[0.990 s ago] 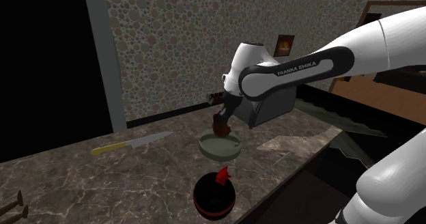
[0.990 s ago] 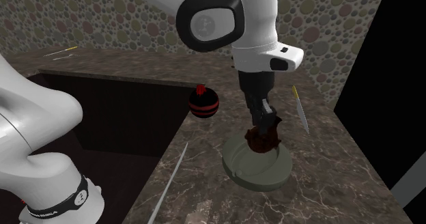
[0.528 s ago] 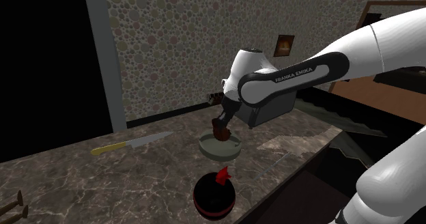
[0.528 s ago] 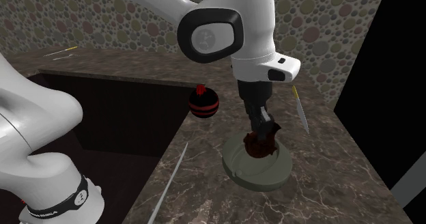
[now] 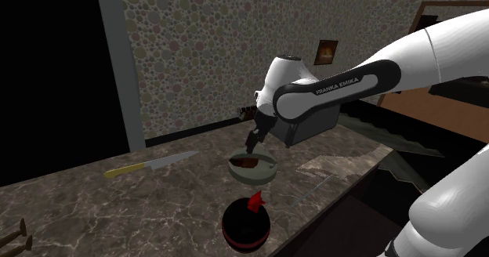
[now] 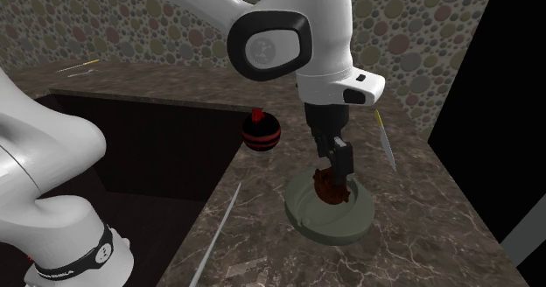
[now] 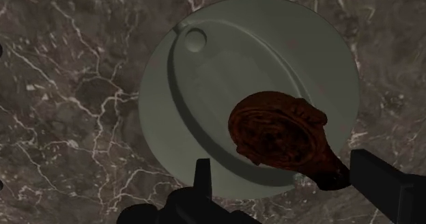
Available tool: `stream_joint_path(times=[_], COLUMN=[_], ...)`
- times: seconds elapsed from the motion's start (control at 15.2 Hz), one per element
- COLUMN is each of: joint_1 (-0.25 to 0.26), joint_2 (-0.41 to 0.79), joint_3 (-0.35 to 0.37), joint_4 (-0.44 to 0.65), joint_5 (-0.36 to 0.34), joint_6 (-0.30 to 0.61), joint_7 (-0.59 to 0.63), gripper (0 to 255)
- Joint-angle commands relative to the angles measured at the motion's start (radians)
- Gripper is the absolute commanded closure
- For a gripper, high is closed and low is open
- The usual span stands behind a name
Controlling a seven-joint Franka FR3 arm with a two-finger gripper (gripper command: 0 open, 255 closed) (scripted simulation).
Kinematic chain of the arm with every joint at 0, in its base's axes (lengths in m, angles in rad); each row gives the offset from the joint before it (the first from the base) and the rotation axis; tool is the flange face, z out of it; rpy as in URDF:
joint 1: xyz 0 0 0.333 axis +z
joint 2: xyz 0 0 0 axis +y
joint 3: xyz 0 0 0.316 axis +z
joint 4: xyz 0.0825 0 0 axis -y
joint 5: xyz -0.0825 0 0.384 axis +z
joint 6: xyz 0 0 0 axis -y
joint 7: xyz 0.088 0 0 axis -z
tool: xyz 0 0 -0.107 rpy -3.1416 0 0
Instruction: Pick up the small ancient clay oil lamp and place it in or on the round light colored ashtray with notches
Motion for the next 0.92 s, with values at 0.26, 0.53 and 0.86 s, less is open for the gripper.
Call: stream_joint_path(times=[0.26,0.53,0.86], joint_1=[0.008,0.011,0.011], joint_2=[-0.073,-0.09,-0.09], joint_3=[-0.022,-0.029,-0.029], joint_4=[0.038,0.05,0.05], joint_5=[0.041,0.049,0.049], joint_6=[-0.103,-0.131,-0.131], joint_7=[-0.031,-0.037,-0.037], gripper=[0,0,0])
